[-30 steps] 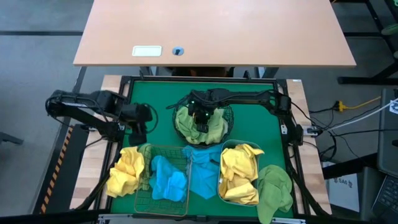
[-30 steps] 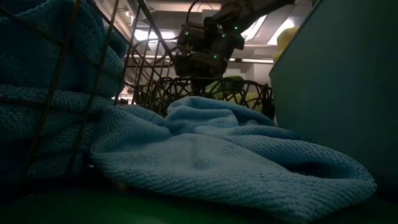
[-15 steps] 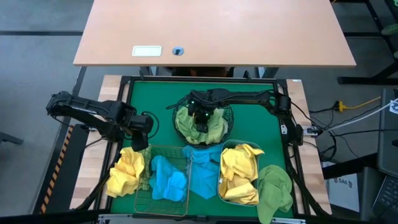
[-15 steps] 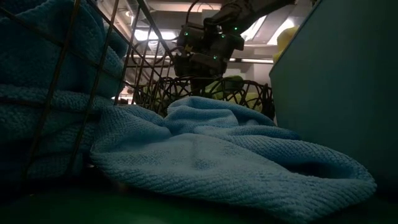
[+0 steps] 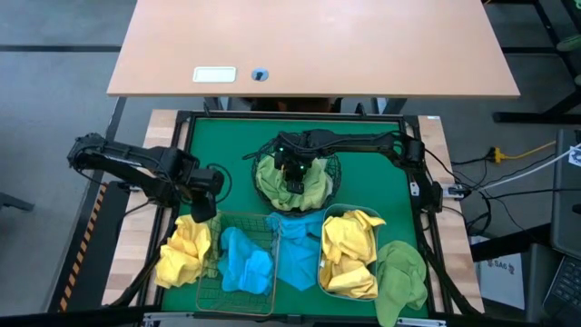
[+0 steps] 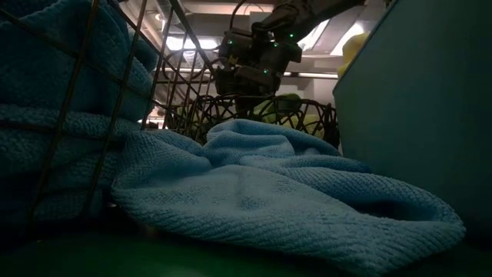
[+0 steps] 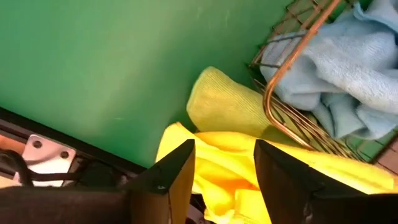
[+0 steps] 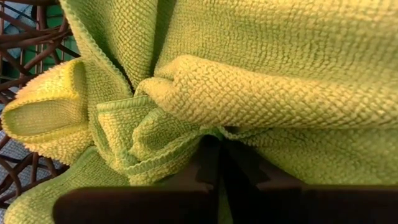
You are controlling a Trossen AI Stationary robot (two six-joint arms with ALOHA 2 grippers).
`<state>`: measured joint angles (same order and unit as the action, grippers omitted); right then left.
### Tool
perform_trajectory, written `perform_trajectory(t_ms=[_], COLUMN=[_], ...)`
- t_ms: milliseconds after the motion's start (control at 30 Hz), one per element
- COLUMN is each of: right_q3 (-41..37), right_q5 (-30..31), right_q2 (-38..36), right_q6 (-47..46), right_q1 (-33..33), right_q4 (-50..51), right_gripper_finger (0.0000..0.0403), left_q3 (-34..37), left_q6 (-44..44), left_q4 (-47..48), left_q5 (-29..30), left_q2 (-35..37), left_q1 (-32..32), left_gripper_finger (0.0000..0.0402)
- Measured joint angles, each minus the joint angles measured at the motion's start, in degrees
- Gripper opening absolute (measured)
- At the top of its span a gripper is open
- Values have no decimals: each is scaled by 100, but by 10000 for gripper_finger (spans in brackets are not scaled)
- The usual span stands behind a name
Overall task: Sort microfiber towel by color & place in baskets
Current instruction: Put the green microfiber cloth into the round wire basket
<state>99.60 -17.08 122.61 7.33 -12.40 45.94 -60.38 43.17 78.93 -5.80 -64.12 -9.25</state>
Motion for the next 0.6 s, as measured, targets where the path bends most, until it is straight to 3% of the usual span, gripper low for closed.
perform_trajectory(t_ms=[167,600], right_q3=[-1,-1], right_q5=[2,7], right_q2=[0,2], right_q6=[0,1], right_q1=[2,2], right_q4=[2,27], right_gripper_finger=[21,21], left_q3=[0,1], left_q6=[-318,-506], left_q4=[-19,-82], left_q5=[215,-122], left_q2=[0,-80], left_q1=[-244,-1228], left_gripper_finger=[174,169])
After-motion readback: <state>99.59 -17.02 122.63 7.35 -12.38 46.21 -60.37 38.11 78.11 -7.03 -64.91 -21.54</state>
